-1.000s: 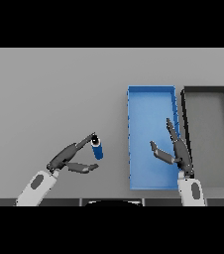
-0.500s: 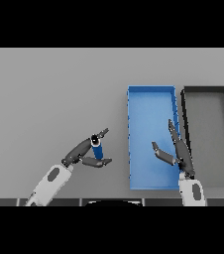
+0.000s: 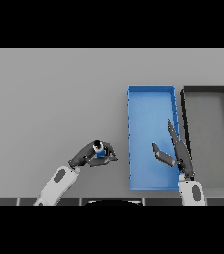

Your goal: Pick up the blue pipe and place it into the blue bin.

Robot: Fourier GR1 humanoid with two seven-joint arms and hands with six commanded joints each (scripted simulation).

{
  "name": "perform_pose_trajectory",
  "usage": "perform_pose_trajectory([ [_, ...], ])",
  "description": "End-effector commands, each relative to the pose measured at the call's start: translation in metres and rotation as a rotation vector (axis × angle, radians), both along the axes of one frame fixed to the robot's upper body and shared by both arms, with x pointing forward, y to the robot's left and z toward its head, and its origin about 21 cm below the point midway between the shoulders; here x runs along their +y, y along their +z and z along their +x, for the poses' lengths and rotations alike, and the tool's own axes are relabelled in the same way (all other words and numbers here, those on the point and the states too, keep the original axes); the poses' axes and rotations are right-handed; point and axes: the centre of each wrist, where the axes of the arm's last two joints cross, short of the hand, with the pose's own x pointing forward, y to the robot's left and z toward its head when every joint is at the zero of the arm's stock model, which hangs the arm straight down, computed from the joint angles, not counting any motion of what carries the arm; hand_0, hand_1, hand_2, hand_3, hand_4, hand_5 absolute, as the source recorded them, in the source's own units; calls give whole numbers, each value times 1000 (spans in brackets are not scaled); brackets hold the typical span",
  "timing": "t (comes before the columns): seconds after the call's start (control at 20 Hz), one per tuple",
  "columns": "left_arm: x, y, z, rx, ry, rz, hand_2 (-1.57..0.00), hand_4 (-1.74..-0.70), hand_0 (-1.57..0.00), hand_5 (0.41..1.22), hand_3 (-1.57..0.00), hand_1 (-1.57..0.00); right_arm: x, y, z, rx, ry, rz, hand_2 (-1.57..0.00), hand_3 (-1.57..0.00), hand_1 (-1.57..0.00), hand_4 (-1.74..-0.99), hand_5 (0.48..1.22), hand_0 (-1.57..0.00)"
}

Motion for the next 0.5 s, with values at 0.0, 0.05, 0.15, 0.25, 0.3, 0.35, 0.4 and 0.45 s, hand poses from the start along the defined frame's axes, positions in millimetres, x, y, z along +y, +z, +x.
perform_pose_trajectory([
  [0.0,0,0,-2,-11,-2,9,-1261,-1617,-1168,1092,-1250,-1220,0,1,2,-2,-2,-2,1,1,1,-1307,666,1],
  [0.05,0,1,-2,-22,0,15,-1323,-1639,-1248,1118,-1306,-1290,-1,1,7,7,-10,-14,1,1,1,-1302,666,1],
  [0.15,-6,1,-5,-34,-2,-2,-1412,-1670,-1364,1155,-1381,-1391,0,3,9,0,0,-19,1,1,1,-1288,664,1],
  [0.25,-10,9,-4,-67,-7,-31,-1470,-1690,-1439,1179,-1419,-1456,0,-4,6,11,3,-16,1,1,1,-1281,662,1],
  [0.3,-12,15,-1,-92,-14,-56,-1490,-1698,-1465,1187,-1430,-1479,-2,-6,7,21,-4,-11,1,1,1,-1279,656,1],
  [0.35,-13,21,-2,-123,-25,-92,-1506,-1705,-1486,1194,-1440,-1497,-4,-4,6,-5,5,-5,1,1,1,-1279,657,1],
  [0.4,-19,26,0,-136,-36,-105,-1519,-1710,-1503,1199,-1445,-1512,-4,-5,7,-7,3,-9,1,1,1,-1280,660,1],
  [0.45,-25,36,0,-162,-46,-135,-1529,-1714,-1517,1204,-1447,-1524,-5,-7,6,-5,6,-17,1,1,1,-1280,663,1],
])
